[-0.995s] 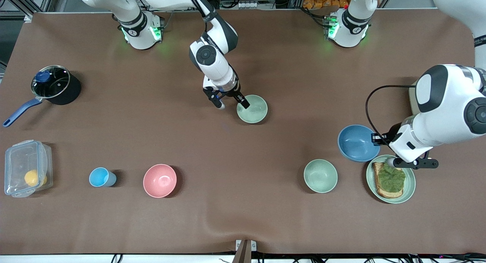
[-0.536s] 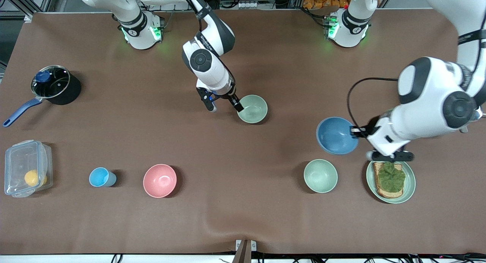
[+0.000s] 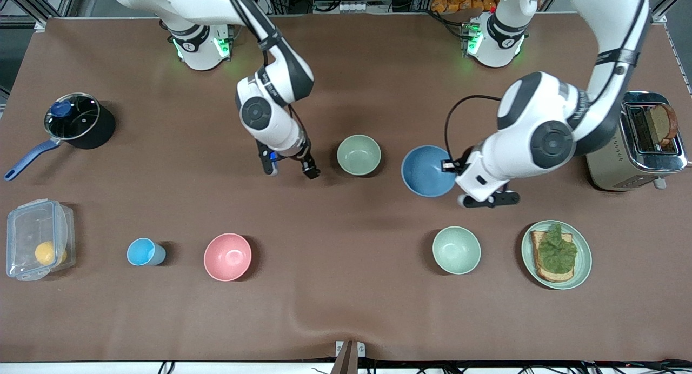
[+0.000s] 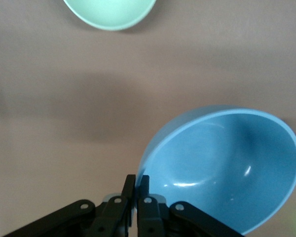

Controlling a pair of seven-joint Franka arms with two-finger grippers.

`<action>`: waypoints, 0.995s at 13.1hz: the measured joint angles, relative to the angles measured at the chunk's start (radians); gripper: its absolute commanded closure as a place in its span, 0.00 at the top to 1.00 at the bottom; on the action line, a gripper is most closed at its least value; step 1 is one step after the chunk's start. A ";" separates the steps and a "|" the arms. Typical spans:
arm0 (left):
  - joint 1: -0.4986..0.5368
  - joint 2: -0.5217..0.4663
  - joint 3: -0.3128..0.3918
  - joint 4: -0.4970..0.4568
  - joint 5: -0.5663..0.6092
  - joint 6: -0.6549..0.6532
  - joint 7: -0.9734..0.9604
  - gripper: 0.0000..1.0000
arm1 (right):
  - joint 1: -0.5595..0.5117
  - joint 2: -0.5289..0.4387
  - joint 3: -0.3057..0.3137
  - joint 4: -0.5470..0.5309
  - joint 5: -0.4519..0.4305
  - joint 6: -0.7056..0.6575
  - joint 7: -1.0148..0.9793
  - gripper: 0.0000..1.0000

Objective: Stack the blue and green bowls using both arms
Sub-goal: 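Lift the blue bowl with the left gripper toward the green bowl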

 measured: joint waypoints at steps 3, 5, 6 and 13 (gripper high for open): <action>-0.001 0.000 -0.045 -0.062 0.000 0.052 -0.082 0.00 | -0.011 0.018 0.002 -0.001 0.090 0.027 -0.006 1.00; -0.004 0.000 -0.071 -0.104 0.000 0.100 -0.132 0.00 | -0.004 0.045 0.014 -0.001 0.165 0.094 -0.033 1.00; -0.012 0.000 -0.078 -0.119 0.000 0.115 -0.153 0.00 | 0.007 0.062 0.020 0.000 0.204 0.133 -0.043 1.00; -0.056 0.004 -0.083 -0.160 0.000 0.160 -0.226 0.00 | 0.063 0.115 0.025 0.013 0.250 0.196 -0.058 1.00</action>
